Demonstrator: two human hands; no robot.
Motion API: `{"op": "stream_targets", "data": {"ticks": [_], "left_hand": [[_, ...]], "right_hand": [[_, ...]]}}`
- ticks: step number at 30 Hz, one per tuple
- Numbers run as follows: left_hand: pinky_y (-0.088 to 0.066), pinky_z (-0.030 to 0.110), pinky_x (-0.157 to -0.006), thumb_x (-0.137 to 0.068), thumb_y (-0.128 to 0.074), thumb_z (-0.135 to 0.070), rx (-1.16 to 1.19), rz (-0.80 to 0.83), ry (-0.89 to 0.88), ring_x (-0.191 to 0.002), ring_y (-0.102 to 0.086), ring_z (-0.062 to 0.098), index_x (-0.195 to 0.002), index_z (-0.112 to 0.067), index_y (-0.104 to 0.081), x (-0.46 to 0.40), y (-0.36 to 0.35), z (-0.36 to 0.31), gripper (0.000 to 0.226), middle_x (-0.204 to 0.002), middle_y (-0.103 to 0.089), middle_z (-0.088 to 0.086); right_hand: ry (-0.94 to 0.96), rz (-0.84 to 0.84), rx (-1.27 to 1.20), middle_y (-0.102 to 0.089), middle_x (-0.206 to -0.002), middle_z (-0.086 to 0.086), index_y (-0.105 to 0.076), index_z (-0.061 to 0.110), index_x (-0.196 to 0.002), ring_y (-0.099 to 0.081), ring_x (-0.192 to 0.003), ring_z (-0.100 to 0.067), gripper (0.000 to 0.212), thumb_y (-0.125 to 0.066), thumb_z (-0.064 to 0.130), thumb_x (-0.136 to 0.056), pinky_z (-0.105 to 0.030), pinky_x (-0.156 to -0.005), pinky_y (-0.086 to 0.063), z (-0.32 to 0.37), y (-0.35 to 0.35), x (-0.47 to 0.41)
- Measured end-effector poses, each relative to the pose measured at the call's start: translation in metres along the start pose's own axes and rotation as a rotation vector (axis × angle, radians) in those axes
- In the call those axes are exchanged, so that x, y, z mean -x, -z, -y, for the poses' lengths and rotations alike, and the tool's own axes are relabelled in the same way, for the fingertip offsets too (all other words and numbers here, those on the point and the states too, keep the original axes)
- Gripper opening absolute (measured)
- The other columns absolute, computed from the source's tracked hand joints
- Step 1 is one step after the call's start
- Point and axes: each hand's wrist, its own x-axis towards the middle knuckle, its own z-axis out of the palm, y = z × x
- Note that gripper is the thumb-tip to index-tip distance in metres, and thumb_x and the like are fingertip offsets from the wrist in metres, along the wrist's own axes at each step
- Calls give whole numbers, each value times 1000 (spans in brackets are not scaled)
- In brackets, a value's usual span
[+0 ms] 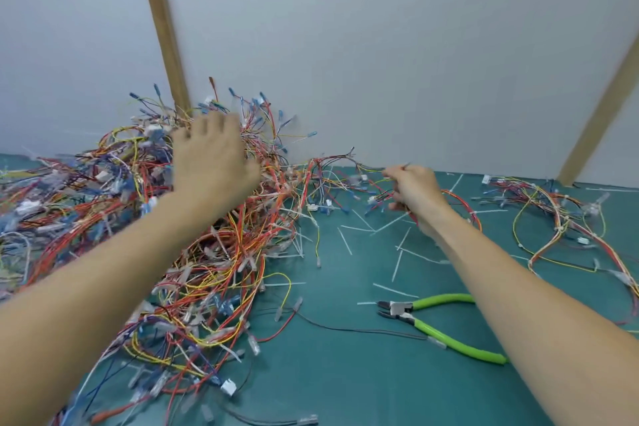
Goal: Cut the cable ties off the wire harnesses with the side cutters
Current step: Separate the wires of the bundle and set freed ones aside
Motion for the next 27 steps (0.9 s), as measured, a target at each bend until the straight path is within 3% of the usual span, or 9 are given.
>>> {"op": "stream_targets", "data": {"ticks": [3,6,9,13,15,19,22,25,27], "left_hand": [[-47,40,-96,-97,-51,-36,414,53,-177,-112,-59,24,-129,-19,-59,6,3,-47,37,-121,-64,3],[-47,28,-72,-102,-48,-30,882,284,-156,-77,-63,16,-101,-17,-74,6,1,-80,29,-88,-73,0],[-48,26,-67,-106,-40,-40,1015,728,-153,-68,-68,10,-94,-7,-77,17,-6,-109,51,-84,-77,4],[-53,29,-65,-97,-21,-73,1115,1281,-204,-66,-69,19,-79,-16,-75,35,-22,-128,80,-79,-75,11],[-52,34,-69,-91,-23,-79,1231,1395,-187,-70,-69,26,-93,-11,-70,38,-31,-131,83,-84,-74,16],[-41,25,-58,-99,-47,-56,1352,1070,-141,-52,-42,13,-81,-15,-68,54,-46,-136,50,-52,-41,-8],[-33,27,-51,-103,-48,-45,1061,720,-169,-46,-37,11,-65,-19,-62,57,-55,-118,48,-45,-38,-10],[-43,29,-57,-101,-49,-47,438,494,-279,-54,-58,11,-71,-20,-66,54,-54,-96,44,-53,-59,-7],[-51,33,-72,-99,-48,-41,117,499,-358,-84,-69,26,-84,-17,-66,58,-49,-97,33,-85,-71,2]], "right_hand": [[358,60,266,-42,-47,9,-67,15,-67,-34,-43,-5,33,-62,24,-99,-28,-50,-30,18,5,35],[770,171,466,-39,-46,5,-57,14,-57,-36,-47,-15,44,-59,31,-97,-30,-51,-30,18,14,94],[1020,199,531,-37,-52,6,-52,19,-59,-31,-52,-14,34,-59,29,-90,-29,-50,-30,7,19,138],[820,84,590,-64,-76,-1,-62,12,-87,-59,-73,-23,25,-53,28,-103,-40,-66,-46,-11,19,131],[577,43,509,-62,-75,0,-60,12,-96,-59,-72,-18,19,-51,25,-107,-40,-70,-44,-15,26,115],[321,257,11,-66,-82,4,-57,15,-101,-63,-75,-2,16,-62,0,-97,-25,-79,-50,-24,36,97],[278,68,-156,-76,-83,-1,-67,19,-100,-73,-84,-13,20,-66,18,-80,-28,-84,-56,-27,58,81],[231,-388,210,-73,-103,5,-64,20,-107,-68,-104,-18,24,-65,29,-85,-35,-88,-51,-36,95,43],[62,-406,546,-65,-126,-2,-57,15,-127,-58,-123,-28,42,-66,35,-90,-39,-94,-46,-50,114,18]]}}
